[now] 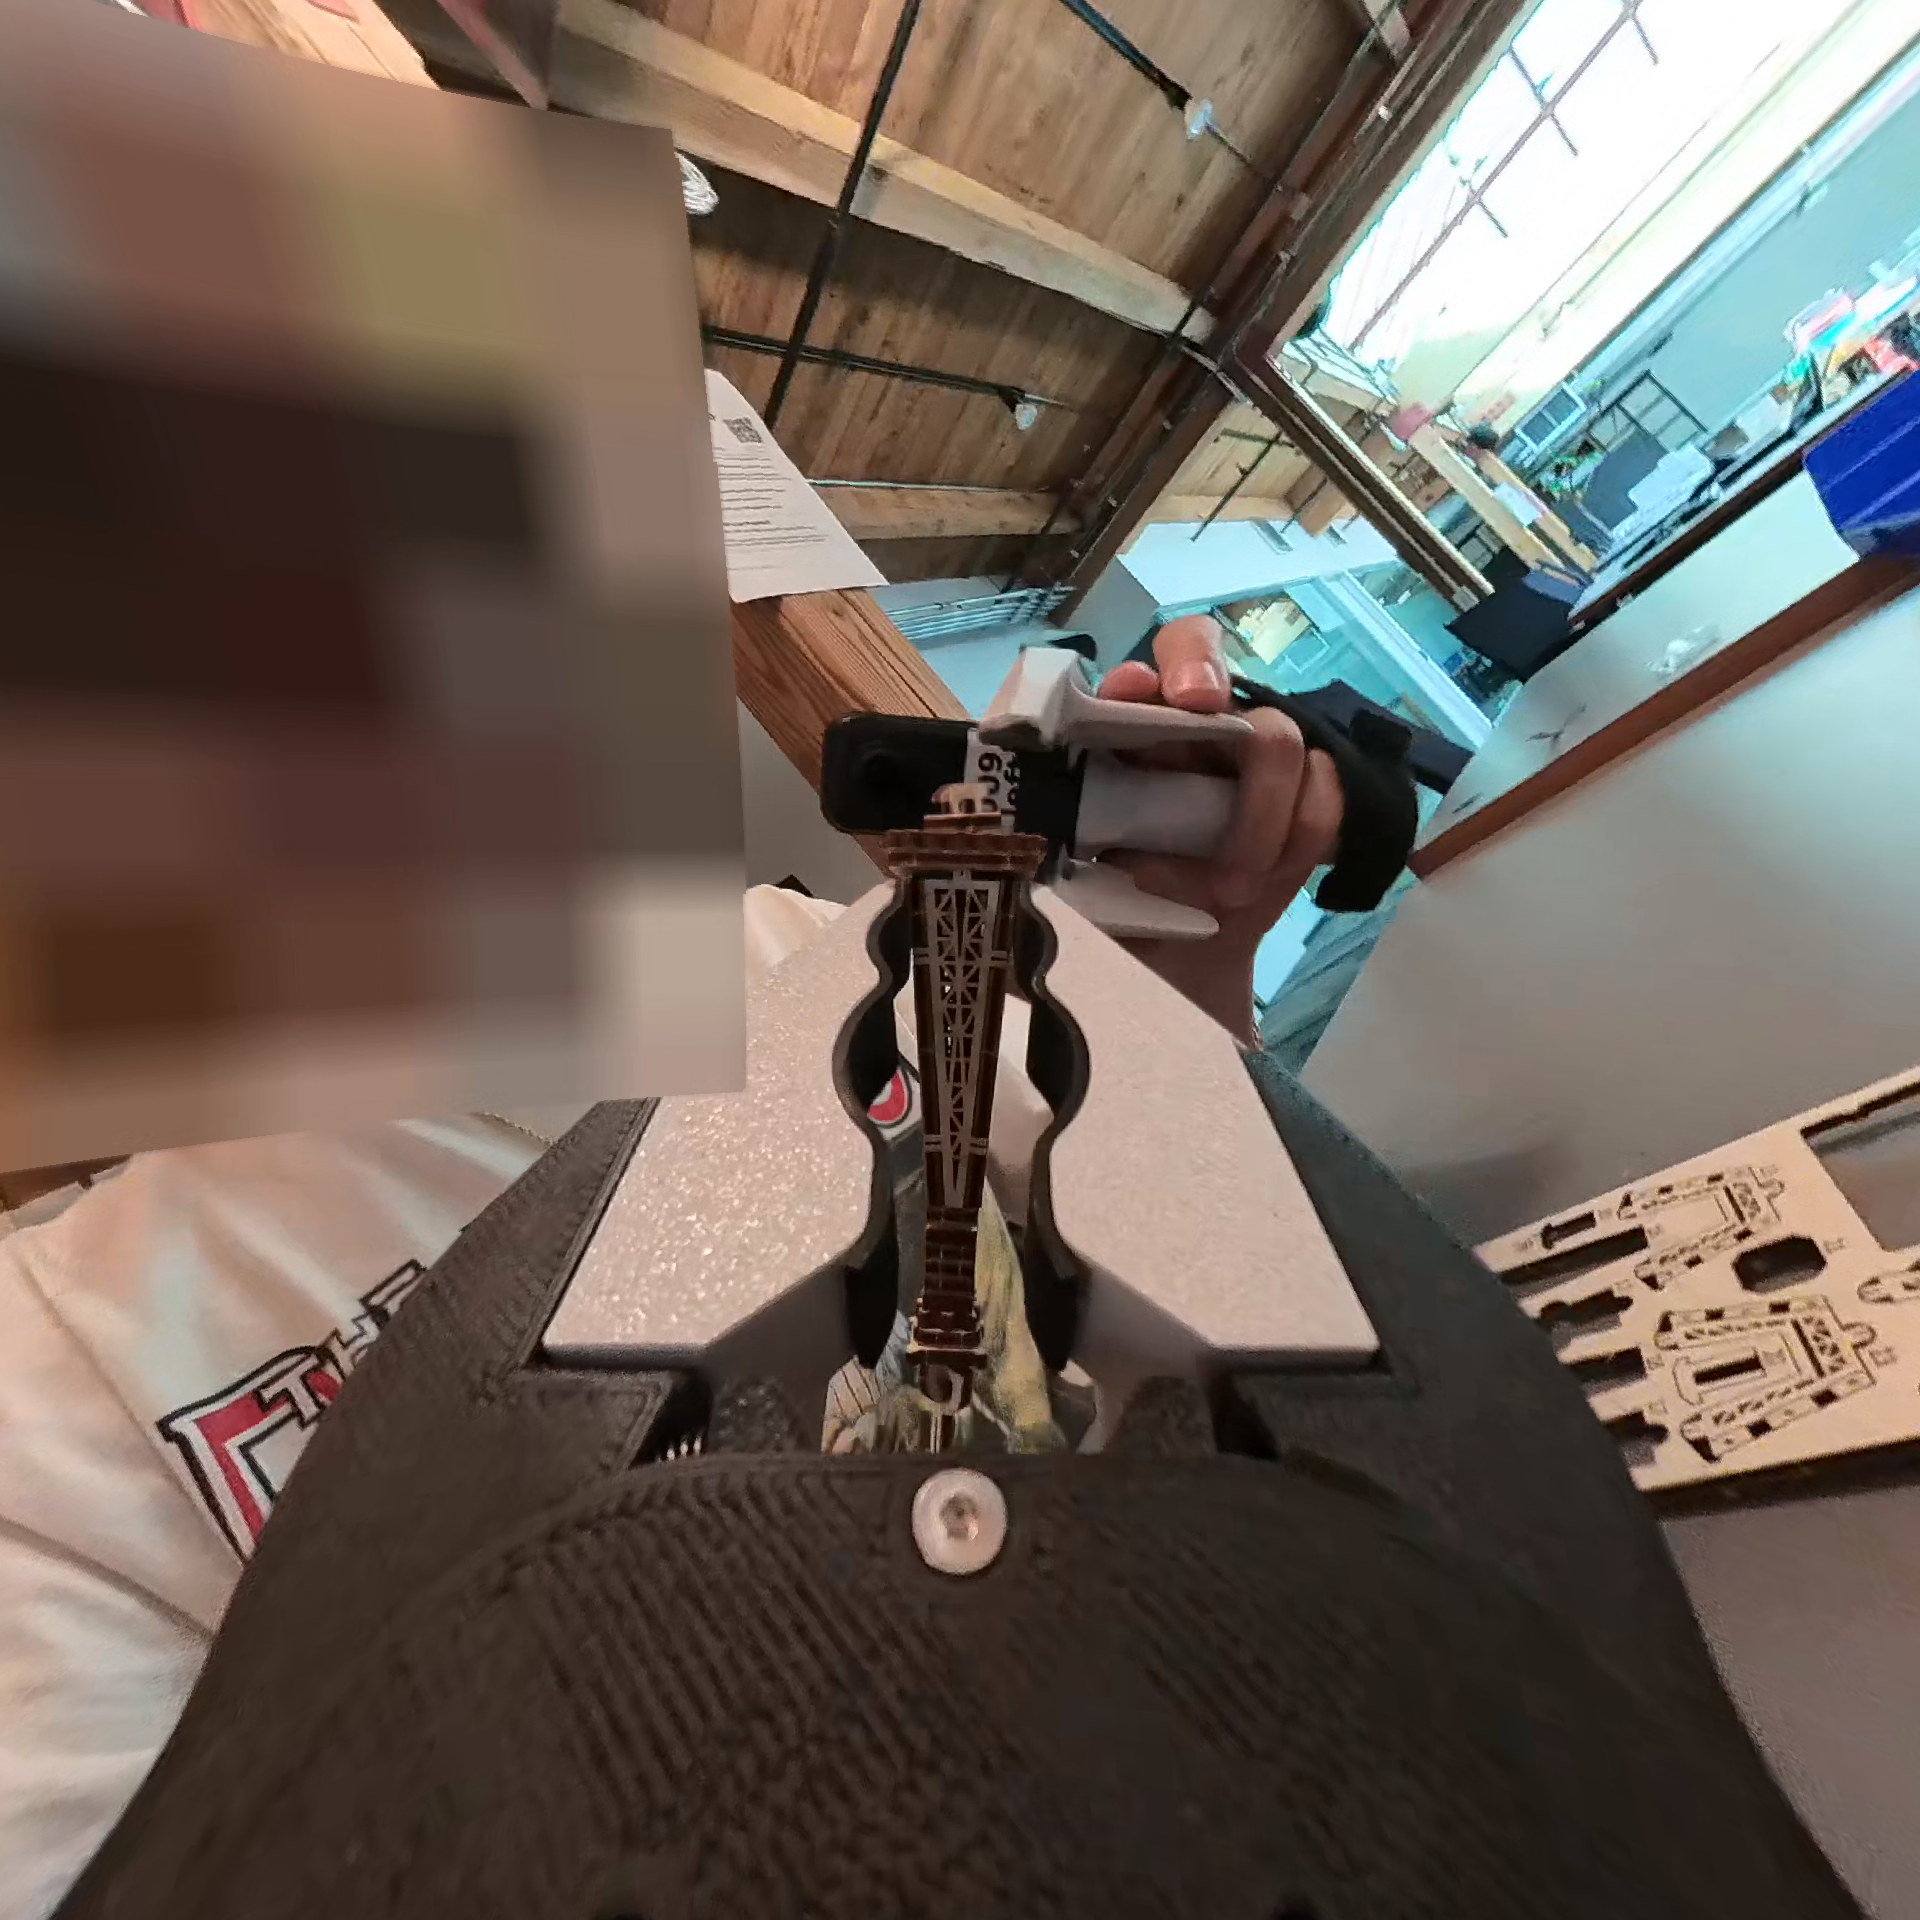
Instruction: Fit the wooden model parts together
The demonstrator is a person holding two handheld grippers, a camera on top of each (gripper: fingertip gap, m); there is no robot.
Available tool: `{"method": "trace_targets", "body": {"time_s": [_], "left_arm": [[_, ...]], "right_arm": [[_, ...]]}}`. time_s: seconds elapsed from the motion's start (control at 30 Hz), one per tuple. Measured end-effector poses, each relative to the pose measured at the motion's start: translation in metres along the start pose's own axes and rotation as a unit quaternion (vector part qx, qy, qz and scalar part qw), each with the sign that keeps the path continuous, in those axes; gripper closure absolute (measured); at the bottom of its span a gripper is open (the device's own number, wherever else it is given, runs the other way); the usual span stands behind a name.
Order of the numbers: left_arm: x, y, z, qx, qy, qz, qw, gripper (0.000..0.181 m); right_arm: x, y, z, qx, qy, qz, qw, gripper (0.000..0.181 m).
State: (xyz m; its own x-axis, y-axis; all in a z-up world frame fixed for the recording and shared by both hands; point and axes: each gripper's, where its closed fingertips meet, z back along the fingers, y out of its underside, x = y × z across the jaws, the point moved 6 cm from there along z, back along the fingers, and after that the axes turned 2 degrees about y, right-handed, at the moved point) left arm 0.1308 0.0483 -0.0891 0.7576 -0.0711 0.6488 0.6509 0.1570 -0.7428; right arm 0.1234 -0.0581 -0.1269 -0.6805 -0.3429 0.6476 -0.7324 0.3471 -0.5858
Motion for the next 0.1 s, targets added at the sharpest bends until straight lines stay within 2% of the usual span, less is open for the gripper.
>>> {"method": "trace_targets", "body": {"time_s": [0.1], "left_arm": [[-0.0001,-0.0001,0.0015,-0.007,0.008,0.007,1.0,0.15]], "right_arm": [[-0.0053,0.0043,-0.0006,0.015,0.011,-0.019,1.0,0.165]]}}
